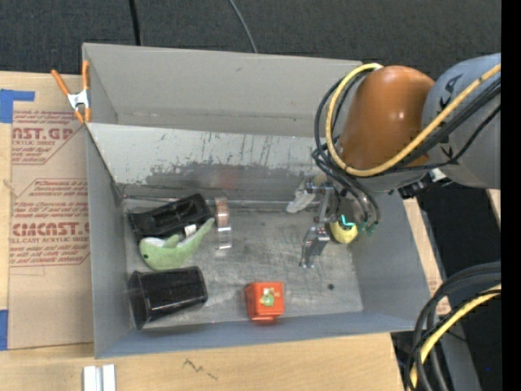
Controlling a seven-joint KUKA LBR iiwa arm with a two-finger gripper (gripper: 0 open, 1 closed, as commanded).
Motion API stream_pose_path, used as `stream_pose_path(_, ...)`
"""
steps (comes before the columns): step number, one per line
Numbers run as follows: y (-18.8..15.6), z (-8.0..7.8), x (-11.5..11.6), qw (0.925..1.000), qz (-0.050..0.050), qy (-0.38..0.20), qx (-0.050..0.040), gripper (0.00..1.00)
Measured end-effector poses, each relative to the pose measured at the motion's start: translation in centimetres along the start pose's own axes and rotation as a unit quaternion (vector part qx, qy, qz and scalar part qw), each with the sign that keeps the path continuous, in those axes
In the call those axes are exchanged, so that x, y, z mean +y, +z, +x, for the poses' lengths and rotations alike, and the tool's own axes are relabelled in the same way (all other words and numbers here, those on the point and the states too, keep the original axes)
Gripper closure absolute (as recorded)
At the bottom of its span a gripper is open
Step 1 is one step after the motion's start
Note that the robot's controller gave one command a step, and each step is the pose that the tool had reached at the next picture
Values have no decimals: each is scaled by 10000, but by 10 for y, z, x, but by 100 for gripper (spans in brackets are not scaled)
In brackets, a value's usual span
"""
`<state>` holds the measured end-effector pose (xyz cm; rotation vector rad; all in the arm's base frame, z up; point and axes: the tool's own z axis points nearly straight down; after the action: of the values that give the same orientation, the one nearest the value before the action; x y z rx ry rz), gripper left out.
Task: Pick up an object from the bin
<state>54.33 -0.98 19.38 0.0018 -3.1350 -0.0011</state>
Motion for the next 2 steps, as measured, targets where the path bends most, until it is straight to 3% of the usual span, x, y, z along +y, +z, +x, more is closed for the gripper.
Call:
stream_pose_path(1, -5, -2, 0, 10000, 2, -2, -41, 0)
stream_pose_path(2, 57, 25, 22, 9992, 5, -390, -56, 0)
